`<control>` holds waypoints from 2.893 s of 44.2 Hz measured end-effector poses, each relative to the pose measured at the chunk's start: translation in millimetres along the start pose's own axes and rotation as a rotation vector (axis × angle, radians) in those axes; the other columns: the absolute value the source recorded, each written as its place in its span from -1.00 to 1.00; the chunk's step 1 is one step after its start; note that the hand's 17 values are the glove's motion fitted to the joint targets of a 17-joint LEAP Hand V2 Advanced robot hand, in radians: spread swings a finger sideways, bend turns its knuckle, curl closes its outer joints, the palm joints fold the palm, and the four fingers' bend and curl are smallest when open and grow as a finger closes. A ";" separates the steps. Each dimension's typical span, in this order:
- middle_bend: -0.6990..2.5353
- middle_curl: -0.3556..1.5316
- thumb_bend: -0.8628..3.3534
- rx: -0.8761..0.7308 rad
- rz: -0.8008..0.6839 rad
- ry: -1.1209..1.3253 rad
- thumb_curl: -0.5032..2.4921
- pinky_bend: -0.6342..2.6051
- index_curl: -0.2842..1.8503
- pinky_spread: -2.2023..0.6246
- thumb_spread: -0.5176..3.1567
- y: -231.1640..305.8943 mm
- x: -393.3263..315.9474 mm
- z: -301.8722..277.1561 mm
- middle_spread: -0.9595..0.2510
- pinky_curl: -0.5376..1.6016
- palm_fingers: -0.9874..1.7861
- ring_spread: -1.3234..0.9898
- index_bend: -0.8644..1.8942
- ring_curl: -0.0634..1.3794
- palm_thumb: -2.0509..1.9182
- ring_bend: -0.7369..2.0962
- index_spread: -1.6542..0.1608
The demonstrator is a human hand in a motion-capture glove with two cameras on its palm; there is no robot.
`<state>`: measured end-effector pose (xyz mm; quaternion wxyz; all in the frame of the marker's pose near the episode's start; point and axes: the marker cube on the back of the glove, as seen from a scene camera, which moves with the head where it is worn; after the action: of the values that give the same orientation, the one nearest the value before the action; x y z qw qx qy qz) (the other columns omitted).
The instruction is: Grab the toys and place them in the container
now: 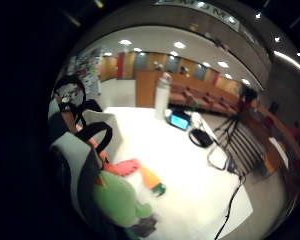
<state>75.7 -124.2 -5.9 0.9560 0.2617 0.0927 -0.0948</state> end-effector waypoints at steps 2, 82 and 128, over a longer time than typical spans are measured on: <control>0.01 0.09 -0.54 0.024 0.036 0.020 -0.22 0.14 -0.27 0.26 -0.28 -25.7 -18.3 -5.3 -0.14 0.07 0.52 -0.21 -0.02 -0.12 0.31 0.46 0.31; 0.13 0.17 -0.56 -0.371 1.021 0.495 -0.38 0.04 -0.38 0.29 -0.02 180.9 -9.3 54.5 0.10 -0.07 0.60 -0.15 -0.18 -0.13 0.15 0.53 0.46; -0.09 -0.01 -0.63 -0.265 0.721 -0.305 -0.44 -0.09 -0.24 0.48 -0.06 -67.5 25.4 110.4 0.27 -0.16 -0.01 -0.09 -0.20 -0.43 -0.02 0.22 0.41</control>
<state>98.7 -241.8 49.2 0.9562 0.1352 -0.1360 0.2211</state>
